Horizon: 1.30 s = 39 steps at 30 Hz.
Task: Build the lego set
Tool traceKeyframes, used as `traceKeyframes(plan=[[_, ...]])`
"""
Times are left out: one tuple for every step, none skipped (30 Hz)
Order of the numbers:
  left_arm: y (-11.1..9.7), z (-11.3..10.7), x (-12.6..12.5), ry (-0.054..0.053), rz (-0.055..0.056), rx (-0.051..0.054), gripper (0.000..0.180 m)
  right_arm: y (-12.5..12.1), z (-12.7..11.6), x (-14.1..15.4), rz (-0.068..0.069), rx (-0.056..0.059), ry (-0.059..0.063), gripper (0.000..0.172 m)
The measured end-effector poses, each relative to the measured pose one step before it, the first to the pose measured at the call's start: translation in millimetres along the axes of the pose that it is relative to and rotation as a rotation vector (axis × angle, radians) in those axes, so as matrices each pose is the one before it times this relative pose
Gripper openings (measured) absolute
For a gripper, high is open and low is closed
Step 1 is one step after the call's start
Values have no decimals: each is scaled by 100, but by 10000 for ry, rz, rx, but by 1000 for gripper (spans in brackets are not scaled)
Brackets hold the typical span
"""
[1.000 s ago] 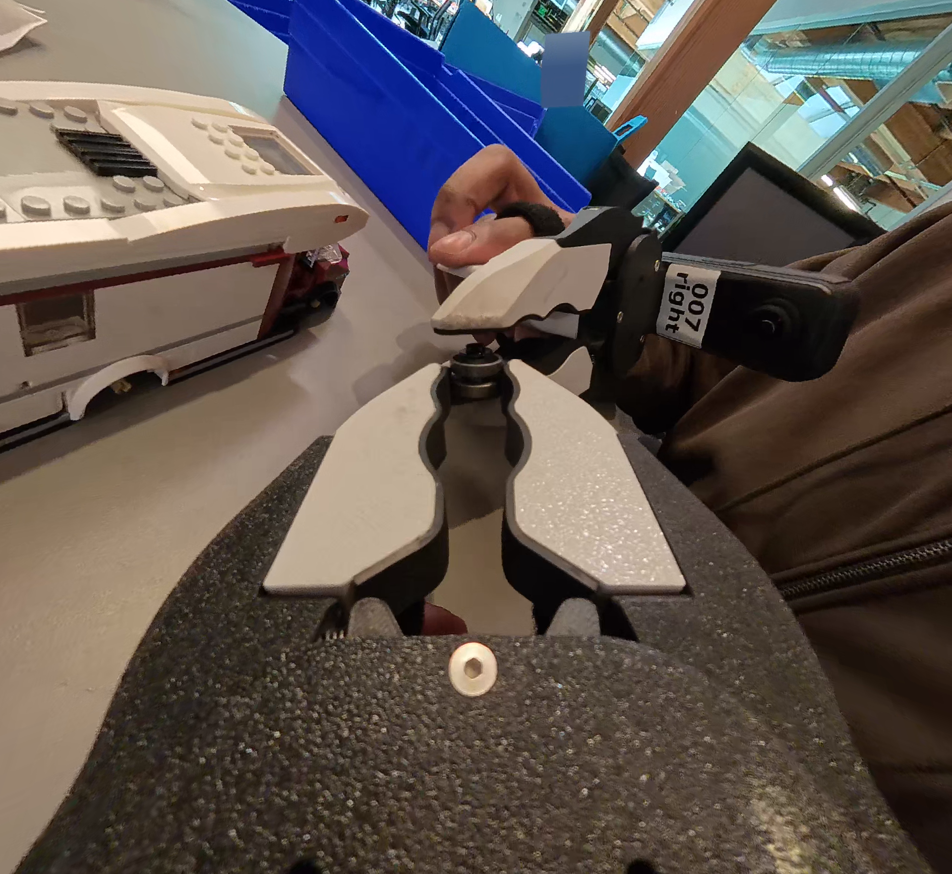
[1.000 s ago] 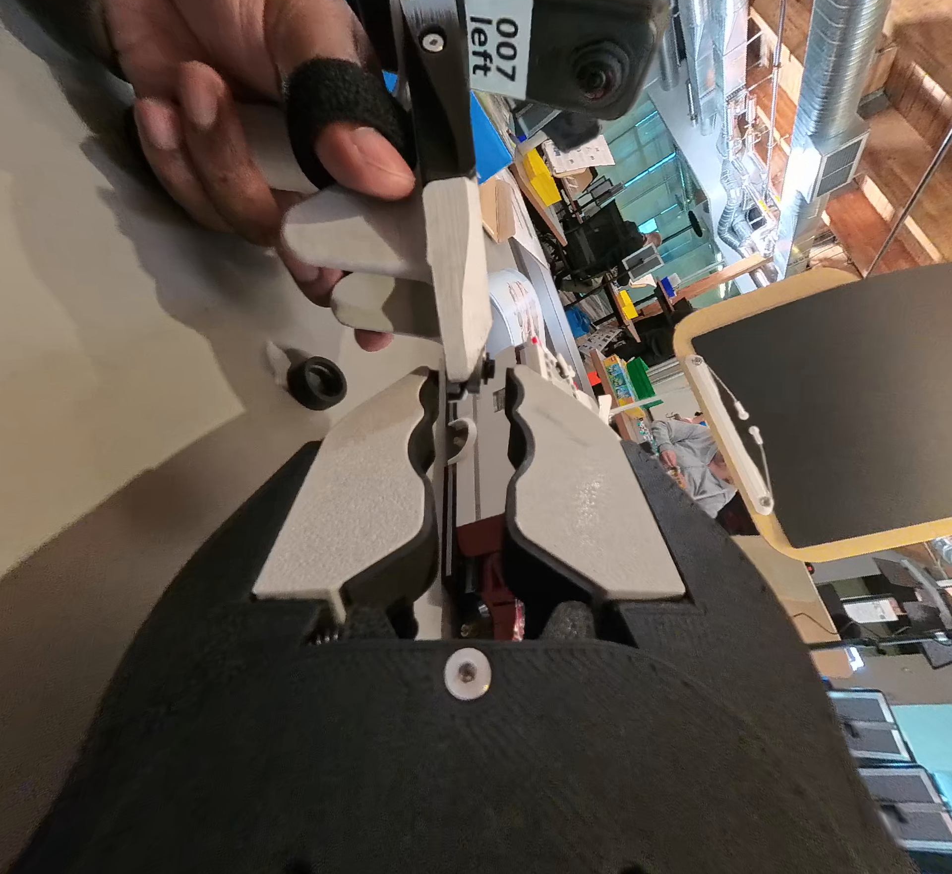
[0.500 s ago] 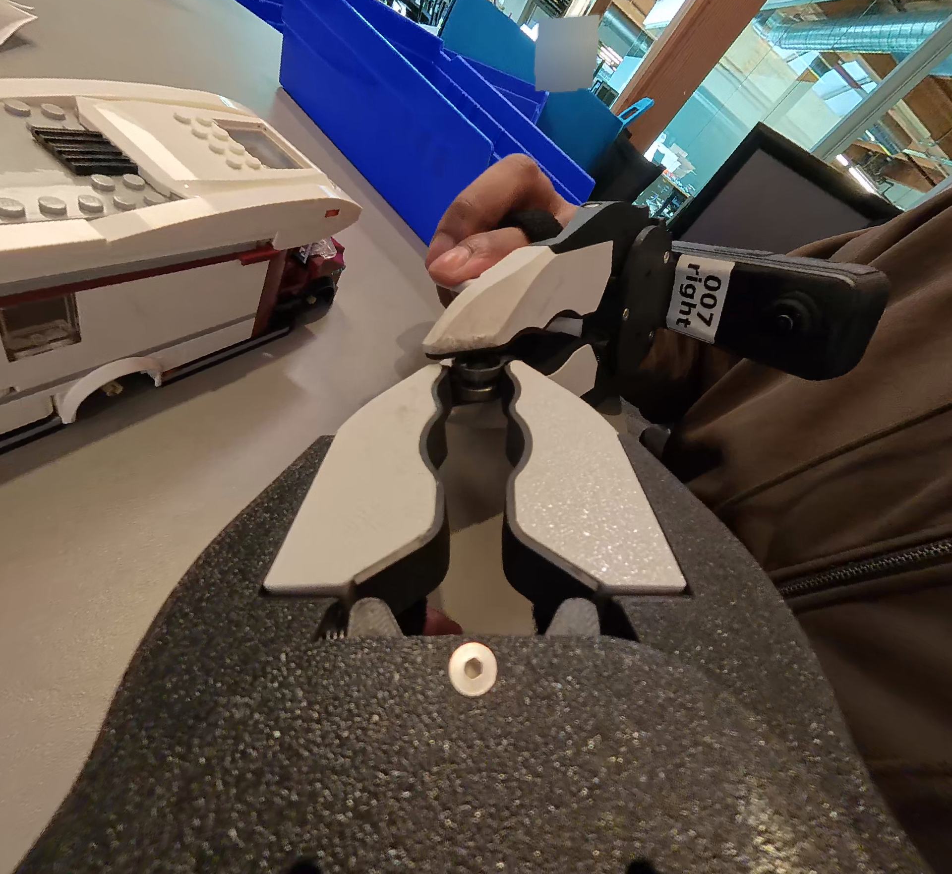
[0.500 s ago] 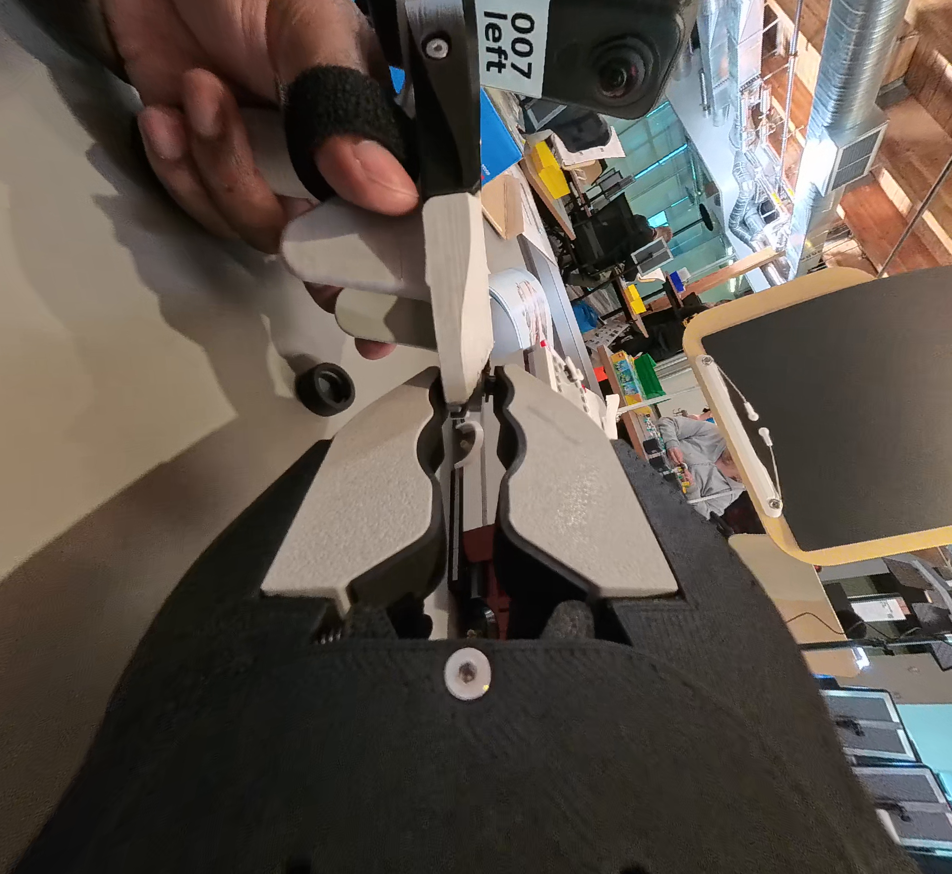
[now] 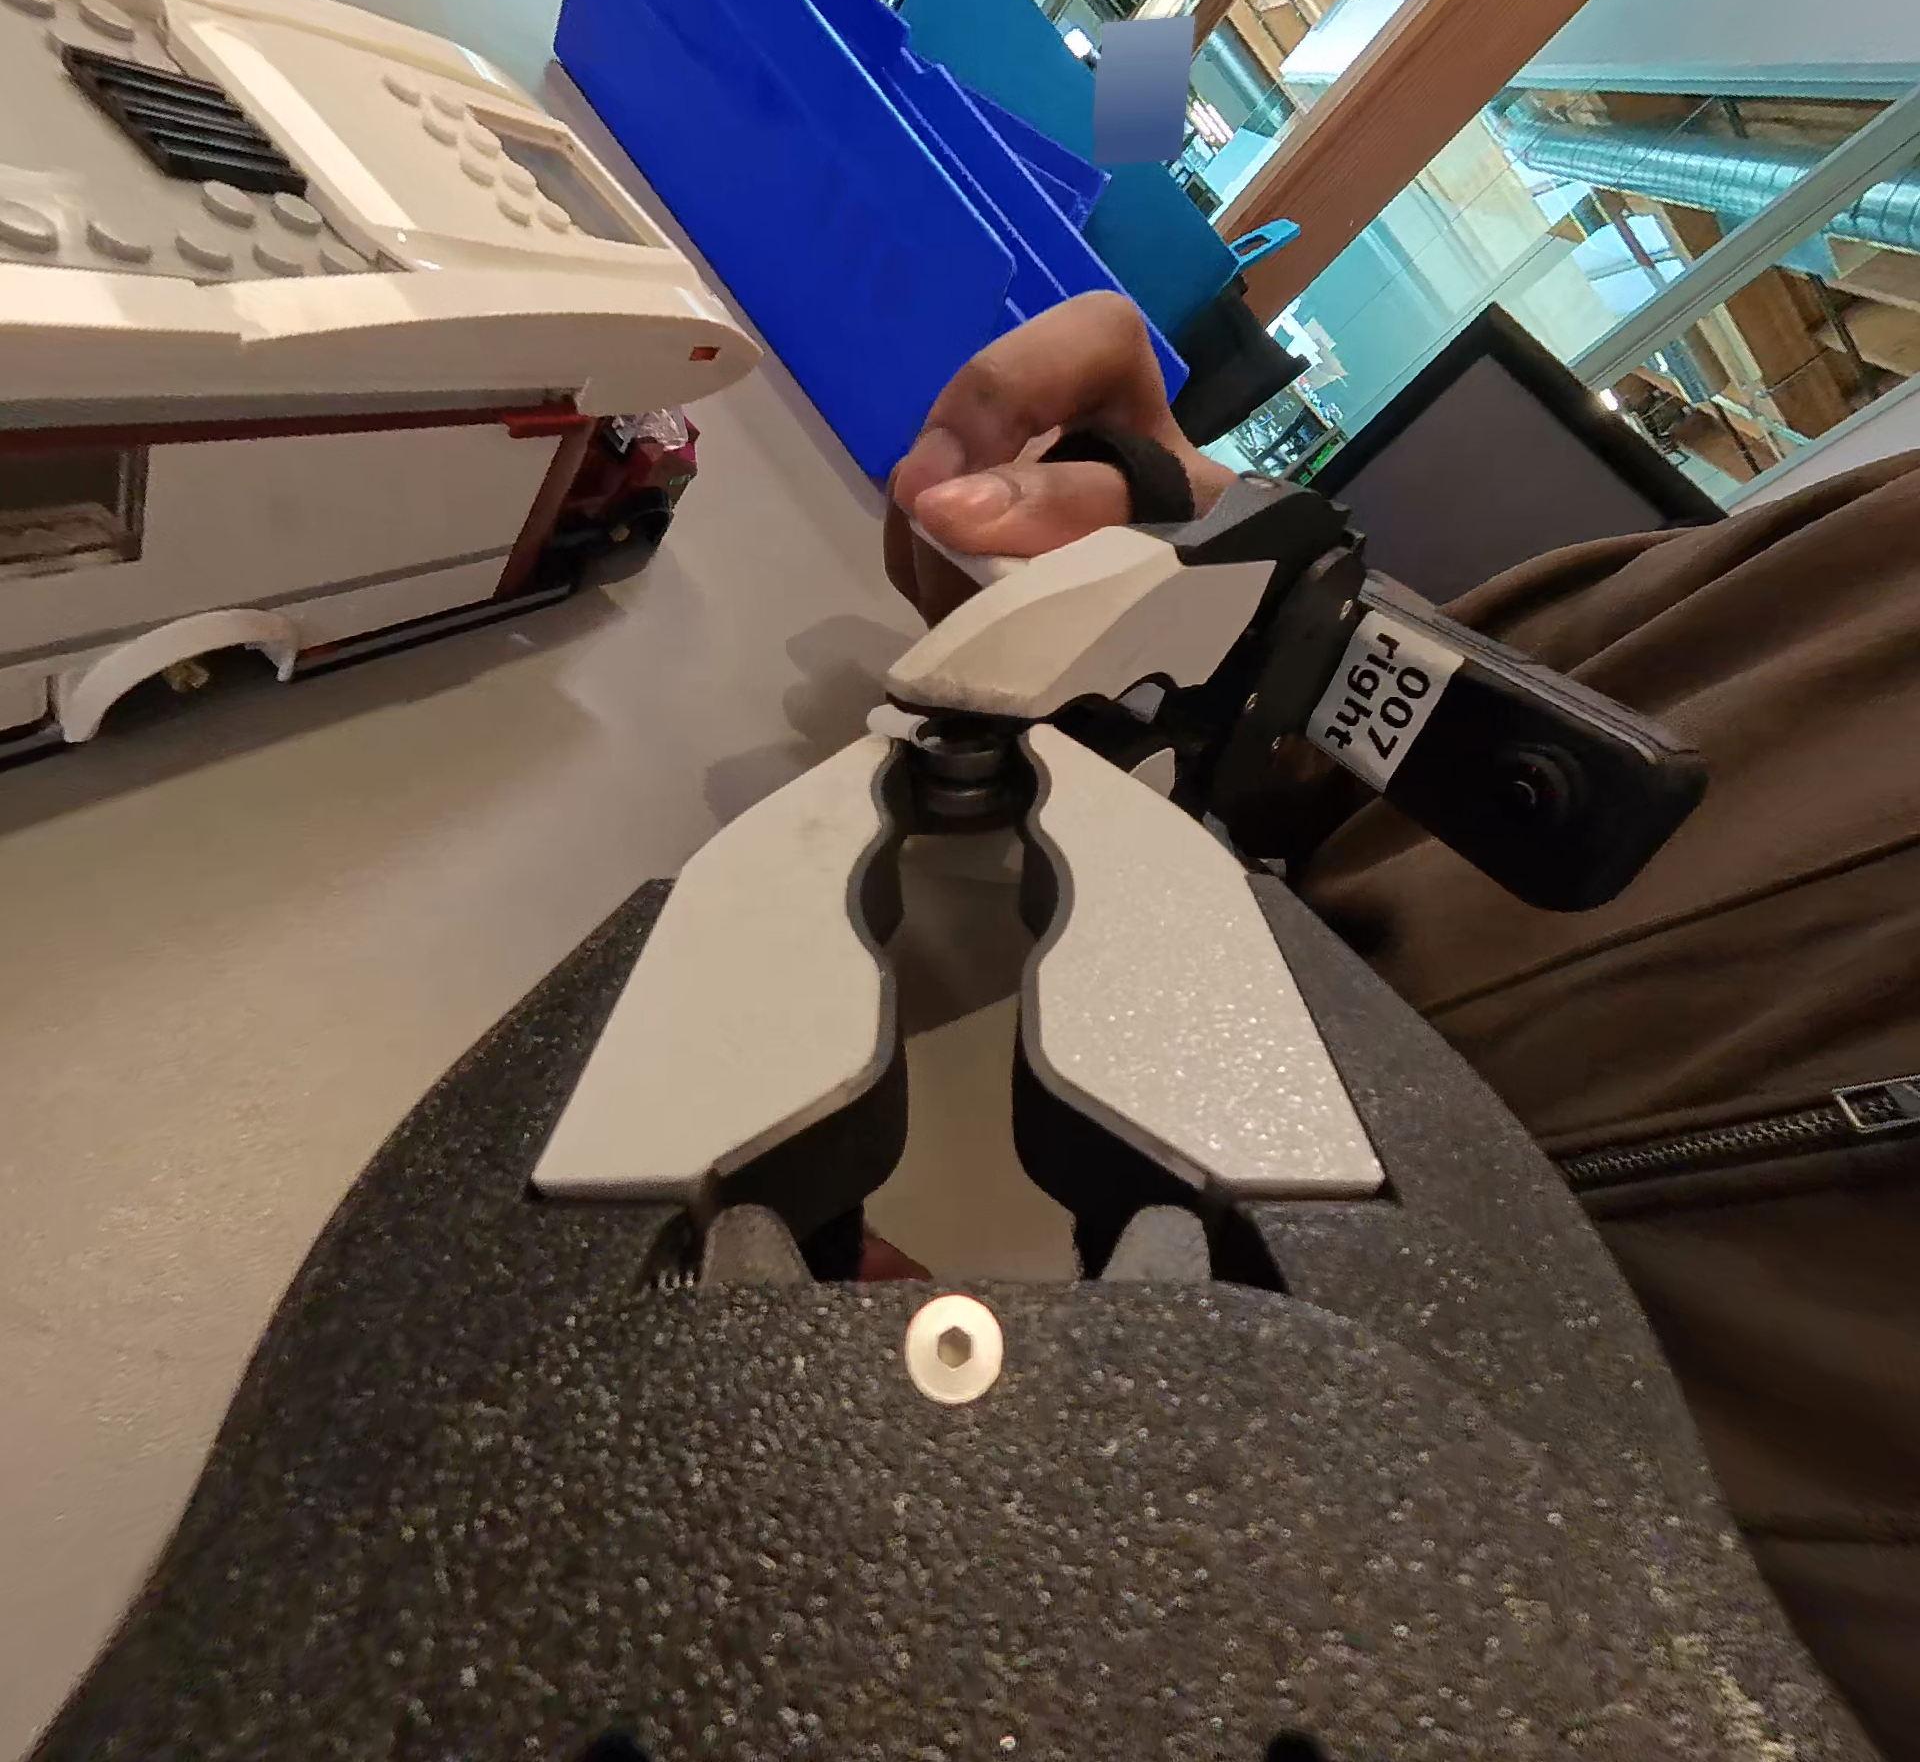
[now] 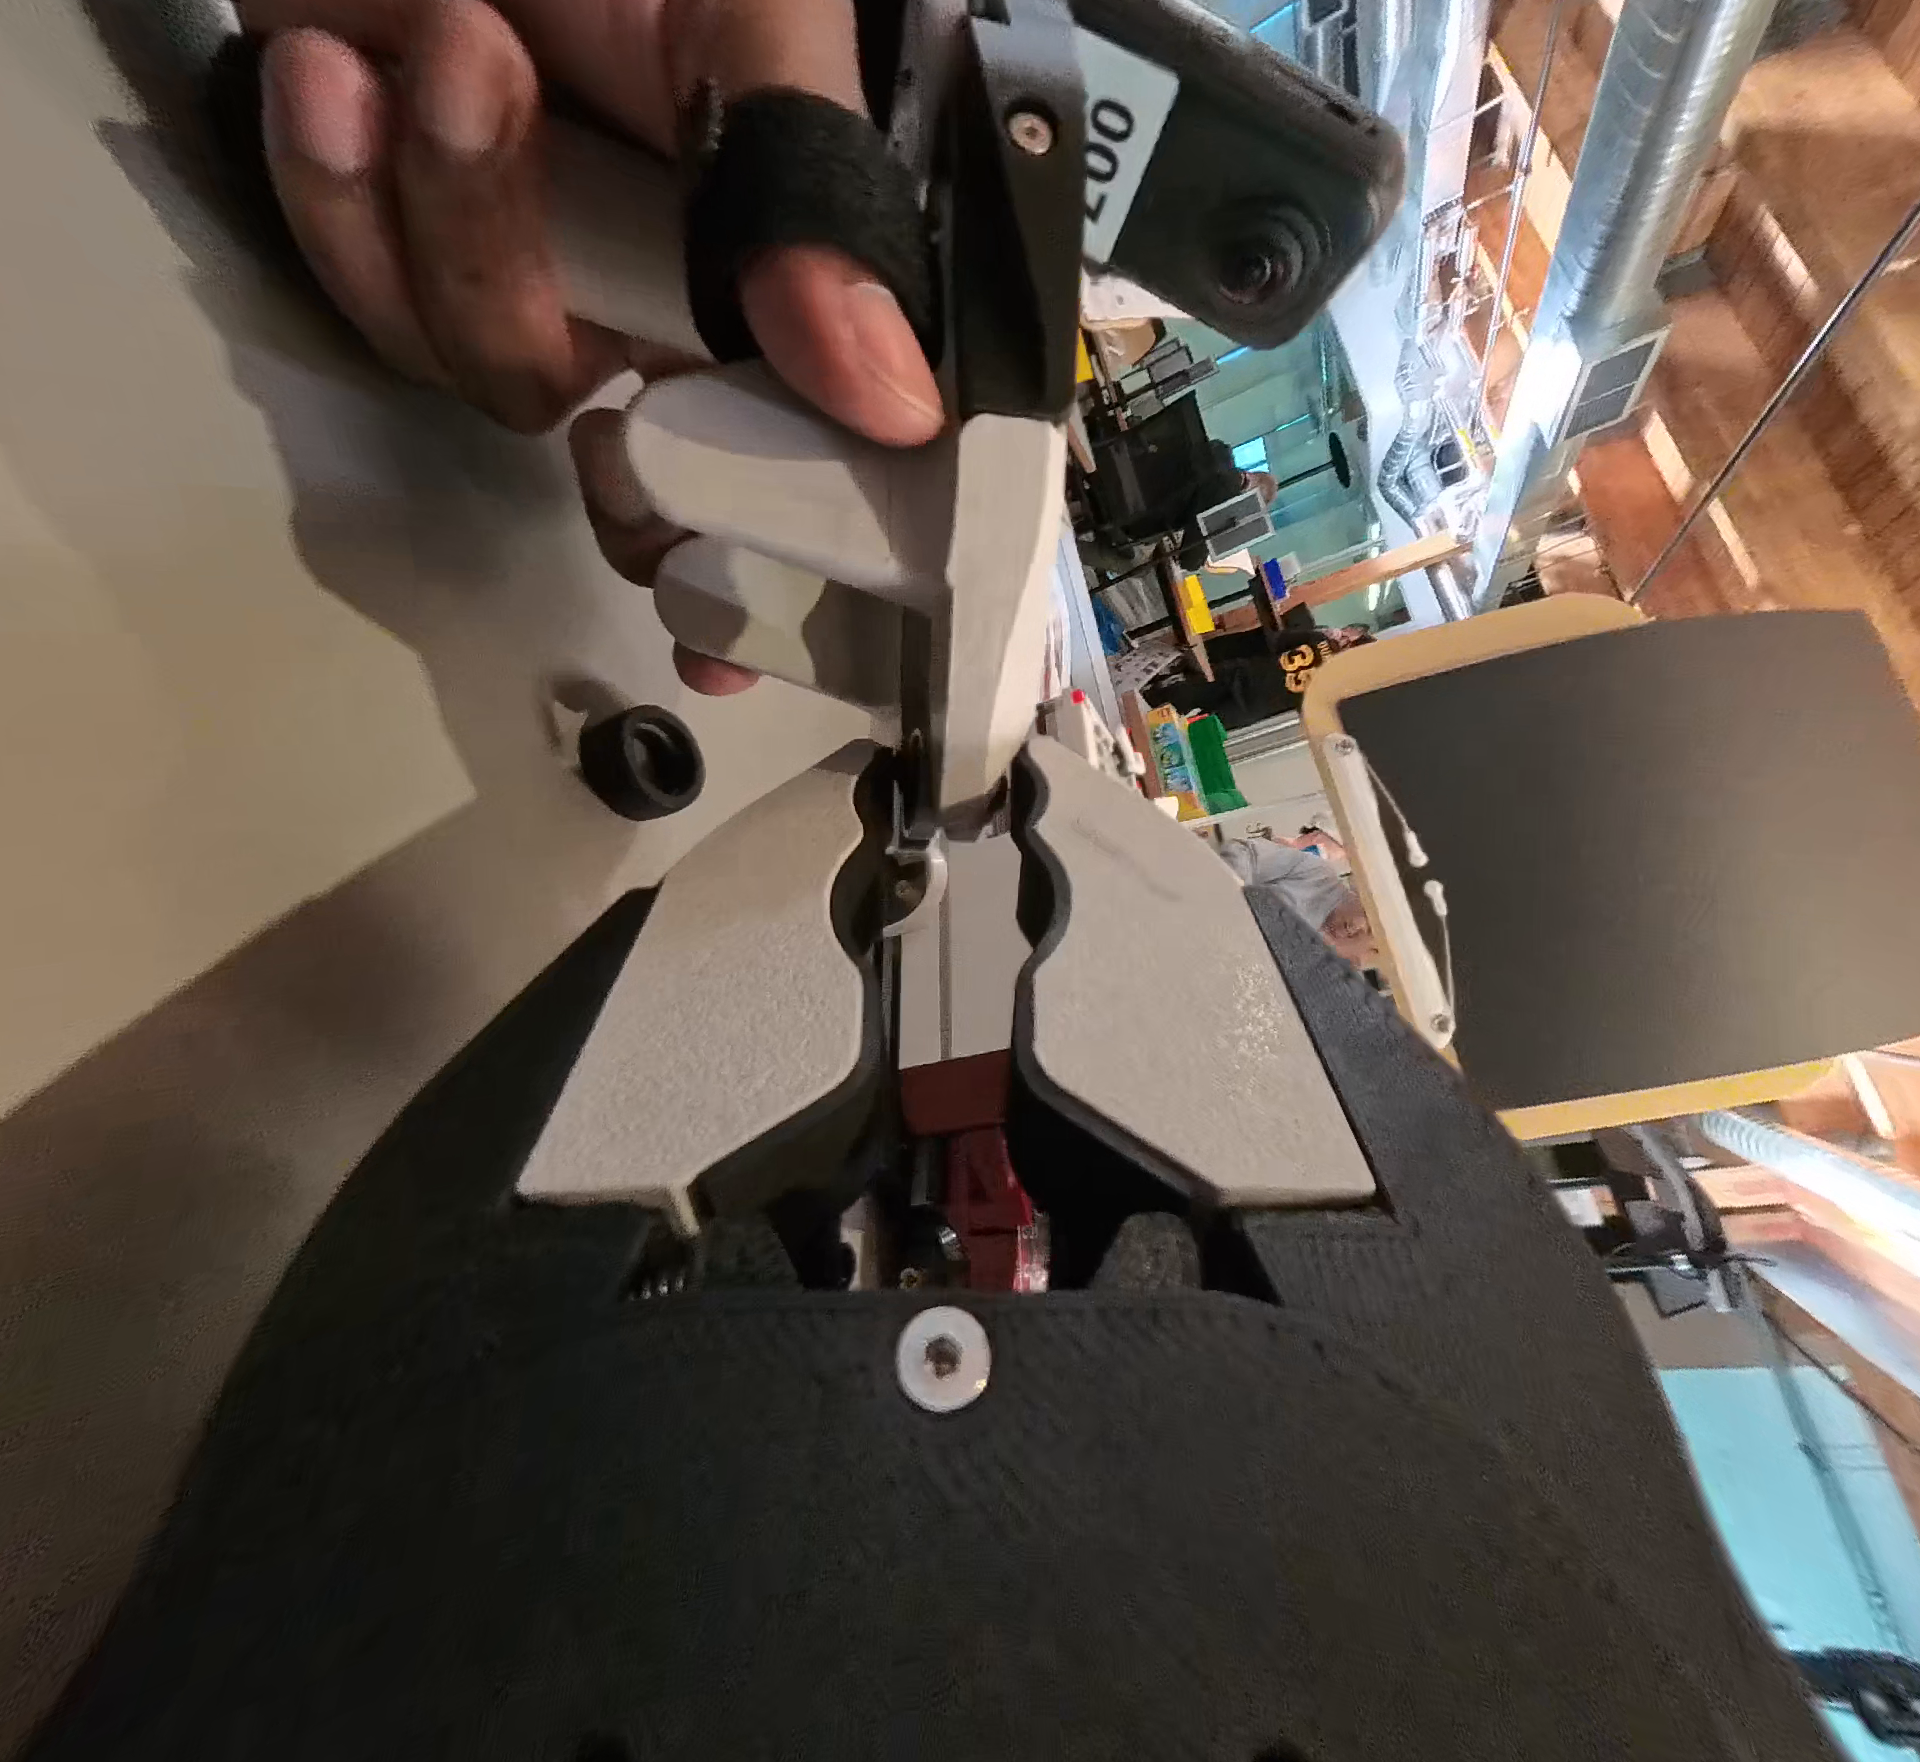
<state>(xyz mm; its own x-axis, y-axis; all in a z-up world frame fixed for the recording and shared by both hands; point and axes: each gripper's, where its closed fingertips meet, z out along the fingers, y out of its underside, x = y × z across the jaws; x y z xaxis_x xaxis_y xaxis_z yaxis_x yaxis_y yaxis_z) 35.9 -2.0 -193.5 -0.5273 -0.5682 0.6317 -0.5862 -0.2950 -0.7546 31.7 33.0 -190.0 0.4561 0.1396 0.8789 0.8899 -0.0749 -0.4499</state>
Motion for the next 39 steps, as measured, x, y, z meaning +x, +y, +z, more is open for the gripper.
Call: traceKeyframes(plan=[[117,33,-146,-100,75,-48,19,103,62,-155,-105,-63,-43,21],[88,22,-34,-47,101,-58,19,68,27,-129,7,-35,-94,19],[40,17,48,-15,95,-37,18,-15,-31,-55,83,31,-112,19],[30,32,42,-59,137,-45,18,-16,-49,-29,115,40,-138,18],[23,39,-3,-114,183,-40,18,-15,-45,-24,111,9,-126,17],[-7,4,28,-94,182,-30,18,-5,-25,16,28,-9,-43,17],[21,-2,73,-43,123,-52,19,-38,-49,12,-28,11,-21,16],[-1,0,69,2,28,-24,19,-21,-35,-2,7,-4,-35,16],[-70,-4,63,28,-42,41,19,18,-15,48,30,-30,7,16],[-29,-6,-47,-25,-37,13,19,27,31,31,12,-57,9,16],[7,-21,-104,-40,-10,-4,19,75,65,-9,40,-73,1,16],[-25,-26,-145,-54,-12,11,19,75,110,-7,102,-86,15,16],[-59,-62,-127,-61,17,36,19,76,121,43,150,-96,81,16],[-53,-89,-88,-27,55,17,18,18,113,71,119,-33,150,17],[20,-88,-74,-31,88,-46,18,8,78,24,29,4,142,17],[38,-100,-216,-143,133,-51,18,89,17,-18,-6,-21,49,23],[-7,-131,-265,-185,197,-28,18,52,-50,-34,106,38,-65,29],[-24,-157,-230,-159,251,-29,18,-31,-84,-64,258,121,-161,32],[-11,-180,-243,-154,288,-45,18,-7,-92,23,296,116,-126,36],[69,-161,-245,-141,339,-99,19,37,-90,77,248,65,-96,38],[143,-163,-258,-147,333,-166,19,98,-58,59,247,37,-104,39],[103,-164,-157,-70,346,-148,19,152,-22,4,256,14,-135,39],[96,-201,-196,-125,376,-125,19,176,-4,-85,260,-1,-191,39],[202,-192,-246,-162,395,-183,18,215,31,-177,277,-30,-249,39],[380,-152,-299,-198,366,-286,18,271,44,-160,280,-76,-238,39],[546,-79,-250,-160,331,-383,18,218,35,-183,247,-63,-244,39],[652,24,-155,-102,294,-447,18,211,54,-274,248,-74,-297,39],[601,82,-133,-129,263,-417,18,275,79,-269,231,-137,-293,39],[519,129,-109,-147,244,-359,18,269,94,-293,186,-135,-278,39],[382,154,-120,-189,228,-275,18,336,106,-385,120,-213,-336,39],[175,129,-19,-128,214,-148,19,311,101,-227,59,-196,-190,39],[113,136,102,-33,169,-107,18,207,74,-180,7,-117,-121,39],[147,141,182,31,134,-134,18,135,67,-197,24,-76,-142,39],[171,149,182,51,121,-151,18,112,55,-161,51,-51,-119,39],[175,152,153,30,110,-149,18,73,55,-130,39,-42,-100,39],[145,139,90,5,92,-138,18,46,22,-102,11,-28,-84,39],[138,131,82,-3,76,-126,18,0,12,-88,-2,-7,-57,39],[122,138,26,-25,56,-119,18,-35,13,-102,8,9,-70,39],[135,140,18,-23,51,-126,18,-49,5,-129,17,16,-86,39]])
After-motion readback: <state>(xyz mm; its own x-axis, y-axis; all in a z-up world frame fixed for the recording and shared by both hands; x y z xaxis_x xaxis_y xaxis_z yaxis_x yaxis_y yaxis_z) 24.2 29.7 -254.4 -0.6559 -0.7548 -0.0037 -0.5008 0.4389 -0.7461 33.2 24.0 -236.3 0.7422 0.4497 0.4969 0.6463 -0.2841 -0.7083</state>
